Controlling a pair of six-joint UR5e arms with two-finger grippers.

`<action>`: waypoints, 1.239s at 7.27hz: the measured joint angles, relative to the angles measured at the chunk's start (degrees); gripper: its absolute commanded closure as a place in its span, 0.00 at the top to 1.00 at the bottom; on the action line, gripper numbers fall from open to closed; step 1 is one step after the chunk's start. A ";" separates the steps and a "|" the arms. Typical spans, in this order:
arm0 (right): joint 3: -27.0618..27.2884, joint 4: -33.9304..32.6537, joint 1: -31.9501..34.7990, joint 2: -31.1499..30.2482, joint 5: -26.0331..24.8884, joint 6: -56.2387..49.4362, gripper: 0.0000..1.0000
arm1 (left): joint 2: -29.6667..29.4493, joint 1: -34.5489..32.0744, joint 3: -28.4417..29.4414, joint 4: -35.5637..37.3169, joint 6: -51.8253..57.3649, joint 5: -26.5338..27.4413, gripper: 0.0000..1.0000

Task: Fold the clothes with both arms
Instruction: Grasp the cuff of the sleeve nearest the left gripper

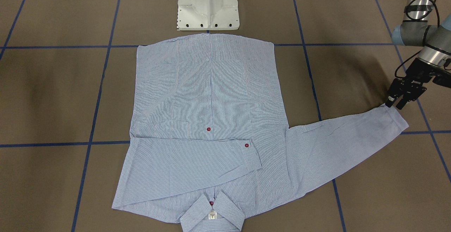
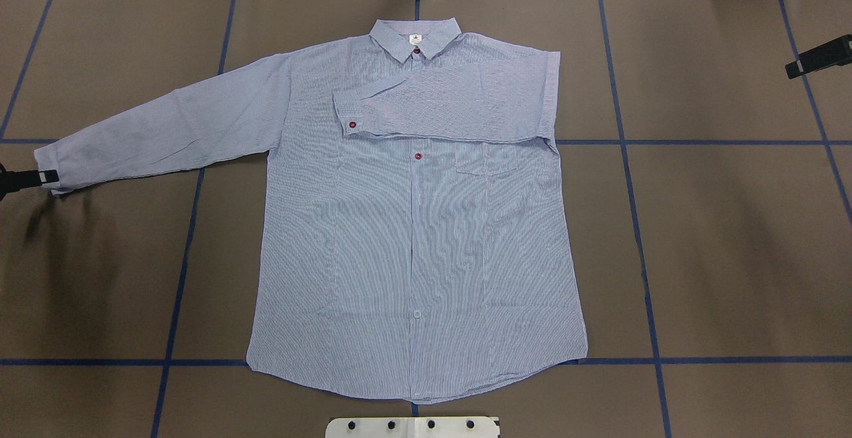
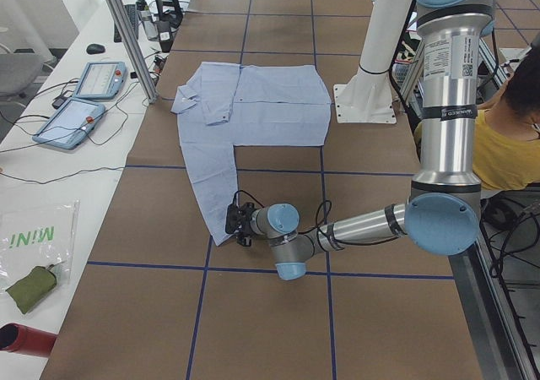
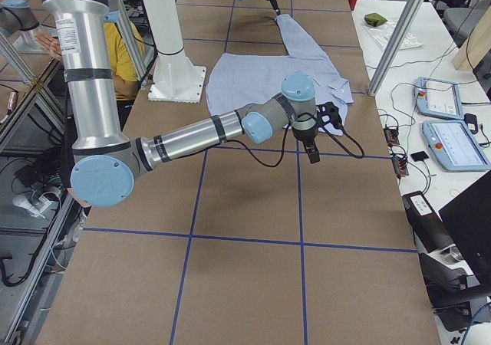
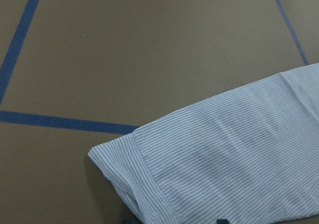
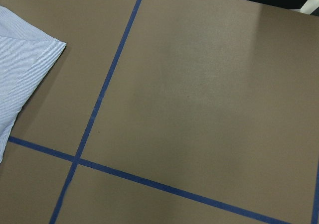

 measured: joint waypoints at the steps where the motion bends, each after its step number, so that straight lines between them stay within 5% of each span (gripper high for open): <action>1: 0.02 0.00 0.01 0.01 -0.04 0.00 1.00 | -0.33 0.28 0.50 0.13 0.01 0.04 0.57; 2: 0.05 0.00 0.01 0.01 -0.06 0.00 1.00 | -0.63 0.49 0.95 0.24 0.10 0.08 0.52; 5: 0.16 0.00 0.01 0.01 -0.11 0.00 1.00 | -0.85 0.67 1.36 0.41 0.33 0.11 0.00; 9: 1.10 -0.05 0.01 -0.20 -0.13 0.08 1.00 | -0.55 0.68 -0.63 0.06 0.76 -0.50 0.00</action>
